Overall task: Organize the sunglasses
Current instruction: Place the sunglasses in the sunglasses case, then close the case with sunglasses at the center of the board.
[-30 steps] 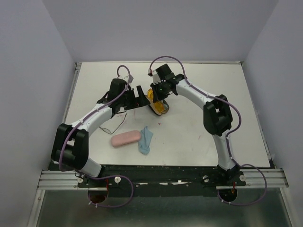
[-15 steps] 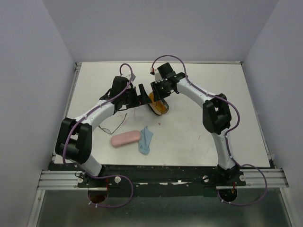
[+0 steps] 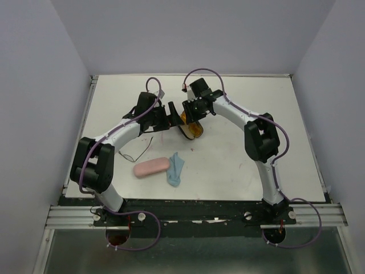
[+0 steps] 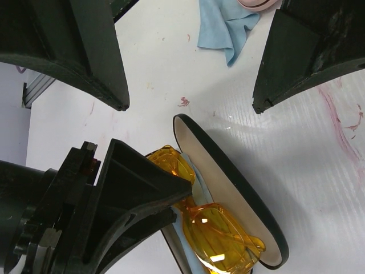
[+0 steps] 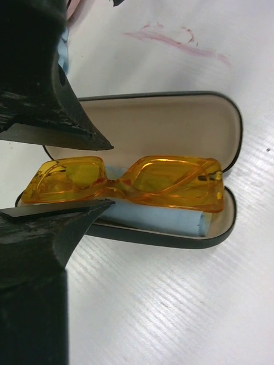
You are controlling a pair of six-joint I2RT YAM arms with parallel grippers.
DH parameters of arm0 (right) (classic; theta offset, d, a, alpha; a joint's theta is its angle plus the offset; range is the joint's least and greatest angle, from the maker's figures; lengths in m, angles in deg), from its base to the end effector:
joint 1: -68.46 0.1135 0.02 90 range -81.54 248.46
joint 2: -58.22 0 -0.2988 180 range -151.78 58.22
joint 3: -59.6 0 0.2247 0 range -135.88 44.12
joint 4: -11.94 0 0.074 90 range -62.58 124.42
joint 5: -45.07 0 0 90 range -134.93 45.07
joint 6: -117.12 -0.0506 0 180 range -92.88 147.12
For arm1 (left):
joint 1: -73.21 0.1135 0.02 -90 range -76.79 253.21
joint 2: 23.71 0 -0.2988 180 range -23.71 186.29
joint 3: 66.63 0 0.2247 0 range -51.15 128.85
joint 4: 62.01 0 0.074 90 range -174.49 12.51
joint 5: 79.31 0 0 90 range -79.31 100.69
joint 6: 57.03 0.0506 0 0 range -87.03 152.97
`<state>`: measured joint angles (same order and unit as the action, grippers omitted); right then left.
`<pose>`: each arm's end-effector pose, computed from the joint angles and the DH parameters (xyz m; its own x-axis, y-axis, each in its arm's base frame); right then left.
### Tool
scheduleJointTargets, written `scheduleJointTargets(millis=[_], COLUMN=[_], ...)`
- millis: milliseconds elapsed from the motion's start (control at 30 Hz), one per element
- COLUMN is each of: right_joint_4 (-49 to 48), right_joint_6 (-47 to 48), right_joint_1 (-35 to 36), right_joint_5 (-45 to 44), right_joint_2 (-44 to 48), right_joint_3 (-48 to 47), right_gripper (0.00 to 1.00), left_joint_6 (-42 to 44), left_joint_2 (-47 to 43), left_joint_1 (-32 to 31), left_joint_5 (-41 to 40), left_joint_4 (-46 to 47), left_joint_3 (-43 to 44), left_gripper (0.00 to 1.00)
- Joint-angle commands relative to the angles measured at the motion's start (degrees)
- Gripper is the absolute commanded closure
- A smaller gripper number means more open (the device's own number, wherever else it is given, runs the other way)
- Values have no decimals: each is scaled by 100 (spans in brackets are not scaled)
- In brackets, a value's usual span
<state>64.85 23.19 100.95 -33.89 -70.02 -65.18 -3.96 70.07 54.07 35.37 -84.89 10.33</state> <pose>0.4146 0.2755 0.2317 -0.7429 -0.3934 -0.5416 -0.5671 0.7997 0.1970 0.3210 -0.1338 0.2700 -0.8437 -0.2851 -0.4548 0.1182 0.7278 -0.6755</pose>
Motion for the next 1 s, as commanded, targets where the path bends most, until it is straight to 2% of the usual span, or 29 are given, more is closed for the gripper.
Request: scheduleJointTargets(millis=[0, 300, 533, 967], right_joint_4=[-463, -974, -1115, -1440], right_joint_6=[-161, -346, -513, -610], right_joint_1=[-32, -94, -375, -559], right_joint_5=[-322, -490, -121, 582], right_joint_2=[545, 906, 810, 652], right_joint_3=[478, 1024, 1095, 1428], right_gripper=[52, 52, 55, 59], left_joint_6=[-157, -227, -306, -385], left_joint_2=[53, -132, -79, 228], left_joint_1=[33, 33, 33, 41], left_joint_5=[71, -183, -772, -799], left_joint_4=[-34, -60, -323, -394], left_joint_3=[76, -171, -153, 93], left_gripper=[1, 1, 5, 40])
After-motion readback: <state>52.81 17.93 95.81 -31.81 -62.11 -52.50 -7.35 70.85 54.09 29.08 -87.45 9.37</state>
